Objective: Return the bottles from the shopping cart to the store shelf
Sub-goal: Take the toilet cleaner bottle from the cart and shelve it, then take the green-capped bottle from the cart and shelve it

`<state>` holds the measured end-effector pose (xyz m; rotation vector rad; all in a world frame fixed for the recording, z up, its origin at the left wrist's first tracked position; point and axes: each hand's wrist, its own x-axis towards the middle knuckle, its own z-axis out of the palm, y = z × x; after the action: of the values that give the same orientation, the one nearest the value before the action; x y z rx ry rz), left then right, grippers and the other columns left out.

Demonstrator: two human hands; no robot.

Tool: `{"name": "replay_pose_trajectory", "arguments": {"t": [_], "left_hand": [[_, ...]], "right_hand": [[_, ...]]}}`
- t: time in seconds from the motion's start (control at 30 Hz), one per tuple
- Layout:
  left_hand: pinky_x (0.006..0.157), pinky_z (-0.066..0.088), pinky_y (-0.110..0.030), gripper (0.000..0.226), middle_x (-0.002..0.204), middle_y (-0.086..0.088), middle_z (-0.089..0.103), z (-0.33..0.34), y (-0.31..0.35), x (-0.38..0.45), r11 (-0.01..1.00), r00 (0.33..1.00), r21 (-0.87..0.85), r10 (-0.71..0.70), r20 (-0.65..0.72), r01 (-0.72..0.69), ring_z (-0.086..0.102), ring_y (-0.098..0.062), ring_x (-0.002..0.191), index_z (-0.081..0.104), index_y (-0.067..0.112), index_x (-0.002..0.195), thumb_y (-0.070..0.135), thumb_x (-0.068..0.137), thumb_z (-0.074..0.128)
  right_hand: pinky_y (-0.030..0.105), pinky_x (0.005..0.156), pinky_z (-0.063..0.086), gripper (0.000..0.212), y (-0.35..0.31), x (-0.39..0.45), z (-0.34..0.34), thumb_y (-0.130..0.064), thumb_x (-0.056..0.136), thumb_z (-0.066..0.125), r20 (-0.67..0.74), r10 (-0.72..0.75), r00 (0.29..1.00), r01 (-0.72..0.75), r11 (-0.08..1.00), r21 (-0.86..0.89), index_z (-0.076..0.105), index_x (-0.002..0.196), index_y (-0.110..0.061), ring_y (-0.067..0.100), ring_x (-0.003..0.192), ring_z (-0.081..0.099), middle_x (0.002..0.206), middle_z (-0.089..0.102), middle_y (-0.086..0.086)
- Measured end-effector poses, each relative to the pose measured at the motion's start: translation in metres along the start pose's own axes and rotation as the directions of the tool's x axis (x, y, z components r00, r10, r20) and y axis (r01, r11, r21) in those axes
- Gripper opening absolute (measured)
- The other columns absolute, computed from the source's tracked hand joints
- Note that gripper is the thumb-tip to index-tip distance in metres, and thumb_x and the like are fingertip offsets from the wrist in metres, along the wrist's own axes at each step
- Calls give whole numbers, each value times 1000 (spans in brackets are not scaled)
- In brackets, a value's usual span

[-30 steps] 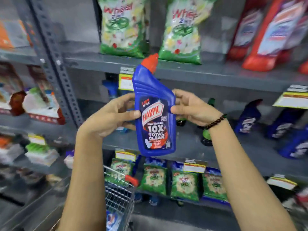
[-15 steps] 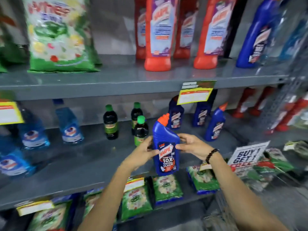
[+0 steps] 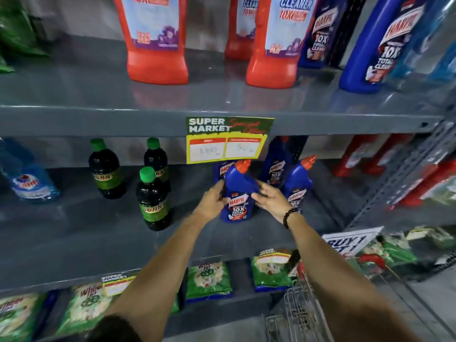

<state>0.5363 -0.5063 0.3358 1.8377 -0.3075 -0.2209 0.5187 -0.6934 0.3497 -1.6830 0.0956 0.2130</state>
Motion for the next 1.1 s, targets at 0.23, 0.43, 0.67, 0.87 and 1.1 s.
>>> {"name": "replay_pose_trajectory", "arguments": {"t": [0.23, 0.43, 0.67, 0.87, 1.1], "left_hand": [[103, 42, -38, 56, 135, -21, 50, 11, -8, 6, 996, 996, -50, -77, -42, 75, 49, -33, 124, 35, 4, 136, -11, 85, 50], [111, 36, -40, 61, 146, -17, 39, -1, -21, -41, 977, 973, -127, -187, -133, 171, 40, -28, 133, 27, 9, 143, 2, 89, 54], [103, 39, -26, 52, 142, -14, 45, -59, -53, -162, 950, 933, -265, -237, -270, 165, 46, -21, 128, 36, 7, 138, 14, 90, 55], [108, 35, -27, 51, 144, -15, 43, -147, -106, -317, 919, 769, -344, -360, -528, 194, 44, -24, 131, 36, 1, 138, 11, 91, 53], [106, 37, -38, 37, 132, -17, 55, -253, -184, -482, 805, 373, -510, -592, -714, 302, 49, -29, 126, 48, -4, 127, 5, 91, 48]], "right_hand": [[21, 83, 46, 52, 11, 8, -7, 4, 92, 44, -4, -13, 1000, 13, 993, 114, 35, 140, -11, 17, 117, 46, 140, 47, 14], [37, 110, 37, 54, 32, -2, 17, 3, 86, 57, -416, 100, 904, 8, 968, 250, 38, 136, 2, 26, 127, 46, 141, 45, 18], [23, 89, 35, 51, 43, -67, 159, -9, 84, 64, -527, 192, 828, -27, 952, 304, 47, 131, 3, 16, 113, 50, 129, 54, 16], [27, 94, 44, 26, 57, -140, 341, -5, 88, 57, -181, 119, 976, -97, 988, 123, 59, 113, -1, 20, 104, 55, 110, 57, 5], [36, 106, 38, 40, 86, -186, 549, -3, 88, 56, 249, 161, 955, -116, 976, -185, 50, 128, 3, 30, 124, 51, 134, 53, 20]]}}
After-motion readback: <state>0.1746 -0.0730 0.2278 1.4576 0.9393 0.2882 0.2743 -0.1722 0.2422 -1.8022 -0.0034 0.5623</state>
